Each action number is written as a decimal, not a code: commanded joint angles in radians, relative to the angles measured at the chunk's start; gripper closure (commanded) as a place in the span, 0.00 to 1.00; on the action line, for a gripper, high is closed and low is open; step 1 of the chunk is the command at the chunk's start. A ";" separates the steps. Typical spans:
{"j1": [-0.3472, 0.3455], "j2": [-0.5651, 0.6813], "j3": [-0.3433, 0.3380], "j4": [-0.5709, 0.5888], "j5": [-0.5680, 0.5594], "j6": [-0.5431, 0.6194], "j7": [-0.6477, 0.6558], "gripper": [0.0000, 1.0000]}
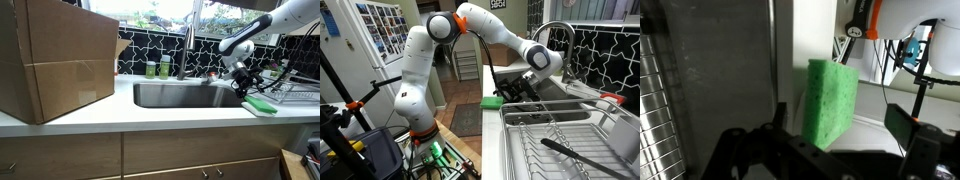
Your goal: Place the two sponges in the sponge holder
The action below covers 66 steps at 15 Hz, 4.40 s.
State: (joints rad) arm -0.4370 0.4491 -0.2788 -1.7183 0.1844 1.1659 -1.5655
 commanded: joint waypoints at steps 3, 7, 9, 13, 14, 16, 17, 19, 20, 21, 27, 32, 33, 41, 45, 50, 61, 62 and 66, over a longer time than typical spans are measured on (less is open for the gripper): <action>-0.026 0.054 0.028 0.044 0.007 -0.049 0.049 0.00; -0.026 0.069 0.034 0.046 0.004 -0.049 0.075 0.00; -0.027 0.074 0.037 0.047 0.004 -0.052 0.084 0.00; -0.029 0.077 0.037 0.049 0.002 -0.055 0.104 0.14; -0.030 0.076 0.037 0.050 0.002 -0.056 0.108 0.21; -0.033 0.074 0.036 0.052 0.003 -0.057 0.118 0.36; -0.035 0.073 0.035 0.053 0.002 -0.058 0.122 0.46; -0.039 0.071 0.033 0.057 0.005 -0.059 0.134 0.54; -0.041 0.071 0.033 0.060 0.006 -0.060 0.138 0.51; -0.043 0.071 0.033 0.062 0.006 -0.061 0.143 0.53; -0.052 0.068 0.034 0.069 0.011 -0.068 0.165 0.67; -0.056 0.074 0.034 0.074 0.014 -0.075 0.178 0.76; -0.057 0.074 0.034 0.074 0.014 -0.078 0.181 0.82; -0.071 0.030 0.028 0.092 0.005 -0.141 0.181 0.94; -0.080 -0.004 0.020 0.114 -0.002 -0.206 0.183 0.94; -0.085 -0.043 0.003 0.147 -0.013 -0.290 0.213 0.94; -0.129 -0.213 -0.088 0.263 0.084 -0.324 0.695 0.94; -0.126 -0.180 -0.064 0.256 0.044 -0.324 0.619 0.93; -0.132 -0.217 -0.075 0.272 0.060 -0.324 0.670 0.93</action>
State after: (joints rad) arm -0.5585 0.2309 -0.3660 -1.4506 0.2439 0.8420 -0.8997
